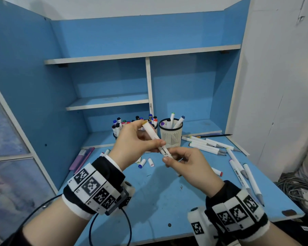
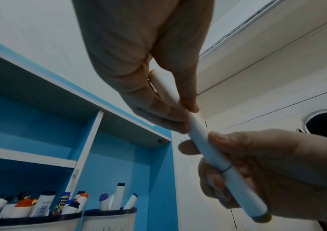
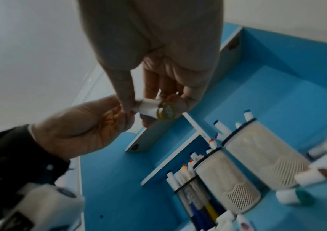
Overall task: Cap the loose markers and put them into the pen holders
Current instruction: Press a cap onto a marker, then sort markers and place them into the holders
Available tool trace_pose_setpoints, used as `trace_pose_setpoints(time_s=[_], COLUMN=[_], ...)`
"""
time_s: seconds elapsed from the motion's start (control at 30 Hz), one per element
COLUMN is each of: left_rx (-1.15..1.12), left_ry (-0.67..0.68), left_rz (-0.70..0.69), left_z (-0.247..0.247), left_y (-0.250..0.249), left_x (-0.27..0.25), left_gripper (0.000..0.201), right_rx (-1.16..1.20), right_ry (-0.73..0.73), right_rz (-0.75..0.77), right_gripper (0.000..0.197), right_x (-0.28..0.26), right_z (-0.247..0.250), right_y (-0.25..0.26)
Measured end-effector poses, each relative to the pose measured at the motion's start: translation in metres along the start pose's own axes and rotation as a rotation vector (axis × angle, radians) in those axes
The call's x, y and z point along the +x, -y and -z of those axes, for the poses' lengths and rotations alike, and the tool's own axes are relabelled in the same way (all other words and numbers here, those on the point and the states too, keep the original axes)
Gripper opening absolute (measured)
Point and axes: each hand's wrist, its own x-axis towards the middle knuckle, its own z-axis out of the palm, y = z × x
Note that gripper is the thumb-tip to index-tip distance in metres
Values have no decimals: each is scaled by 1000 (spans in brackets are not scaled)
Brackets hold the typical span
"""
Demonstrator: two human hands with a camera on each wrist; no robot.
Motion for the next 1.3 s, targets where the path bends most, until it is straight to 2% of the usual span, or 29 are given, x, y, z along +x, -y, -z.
trace_pose_setpoints(time_s=[0.13,0.2,0.33,0.47,0.57,0.63,0.7,0.77,0.9,1.0,1.07,1.13,1.3], left_rx=[43,164,531,892,1079,1126,1082,1065,1031,1077,1085,1100,1118], left_ry=[27,20,11,-8,10,19,-3,-15,-8,14,19,18,7], left_rz=[71,132,300,453,591,676,747,779,806,805,800,797,781], left_z=[12,28,69,111,140,156,165,170,173,171,172,174,171], left_y=[13,30,81,123,150,166,177,183,189,187,190,195,196], left_x=[11,21,42,57,65,69,72,76,84,87,89,91,93], left_gripper=[30,28,17,15,33,56,74,75,91,88,93,98,96], right_rx=[-20,-75,-34,-40,-58,-93,-123,-134,-188,-260,-271,-274,-313], right_ry=[-26,-59,-100,-184,-239,-260,-286,-315,-415,-518,-552,-559,-513], right_rz=[-28,-52,-96,-81,-40,11,57,83,177,283,321,337,292], right_gripper=[14,16,43,74,109,117,115,113,91,73,64,54,38], right_x=[10,19,38,62,80,90,102,113,129,138,141,143,149], right_z=[-3,1,11,22,29,33,38,41,44,44,44,44,41], right_y=[-6,-11,-11,-8,-7,-4,-1,-1,-3,-7,-11,-16,-32])
